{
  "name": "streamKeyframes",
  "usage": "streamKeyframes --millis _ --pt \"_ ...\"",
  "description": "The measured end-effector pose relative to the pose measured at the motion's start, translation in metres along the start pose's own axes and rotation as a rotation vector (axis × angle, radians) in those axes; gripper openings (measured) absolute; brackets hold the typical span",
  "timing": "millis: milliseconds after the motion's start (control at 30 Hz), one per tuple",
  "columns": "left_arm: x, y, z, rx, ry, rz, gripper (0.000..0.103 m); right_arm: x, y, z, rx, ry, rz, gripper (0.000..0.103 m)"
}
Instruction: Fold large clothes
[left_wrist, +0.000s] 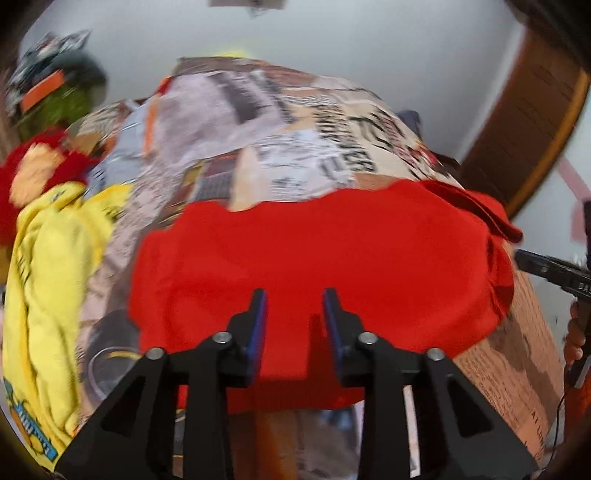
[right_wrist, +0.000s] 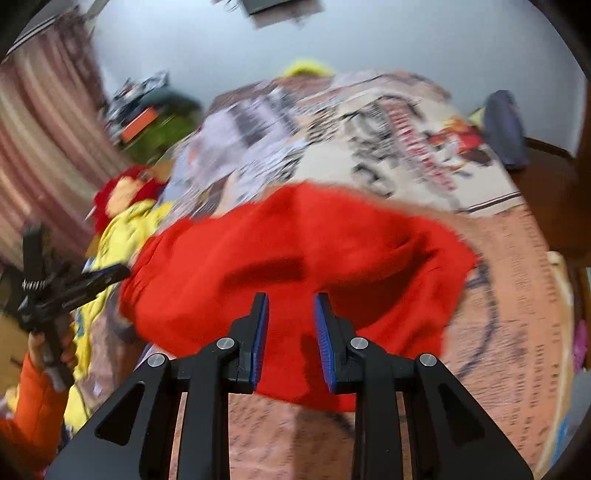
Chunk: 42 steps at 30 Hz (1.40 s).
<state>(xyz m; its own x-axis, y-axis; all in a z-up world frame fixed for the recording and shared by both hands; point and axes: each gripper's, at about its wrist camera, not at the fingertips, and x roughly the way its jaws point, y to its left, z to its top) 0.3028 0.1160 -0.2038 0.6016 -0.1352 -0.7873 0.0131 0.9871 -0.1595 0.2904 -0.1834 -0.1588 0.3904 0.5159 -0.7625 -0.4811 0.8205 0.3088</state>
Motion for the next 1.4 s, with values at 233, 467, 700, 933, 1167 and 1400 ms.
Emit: streamKeyframes --millis 233,467,700,933,1167,1400 --pt "0.047 -0.026 -0.007 0.052 0.086 0.004 0.044 0.038 -0.017 0.014 0.025 0.047 -0.050 0.023" --pt "0.059 -0.017 -0.013 0.035 0.064 0.025 0.058 0.012 -0.067 0.041 0.218 -0.140 -0.177 0.032" --pt "0.051 -0.003 -0.020 0.003 0.041 0.095 0.059 -0.008 -0.071 0.035 0.260 -0.160 -0.218 0.032" --pt "0.024 0.024 -0.030 -0.088 0.035 0.183 0.059 -0.004 -0.008 0.023 0.068 -0.094 -0.164 0.039" --pt "-0.019 0.059 -0.052 -0.264 0.031 0.142 0.061 0.016 0.048 0.014 -0.052 -0.030 -0.082 0.041" --pt "-0.023 0.092 -0.081 -0.500 0.086 -0.038 0.068 0.050 0.059 0.005 -0.081 0.051 -0.101 0.063"
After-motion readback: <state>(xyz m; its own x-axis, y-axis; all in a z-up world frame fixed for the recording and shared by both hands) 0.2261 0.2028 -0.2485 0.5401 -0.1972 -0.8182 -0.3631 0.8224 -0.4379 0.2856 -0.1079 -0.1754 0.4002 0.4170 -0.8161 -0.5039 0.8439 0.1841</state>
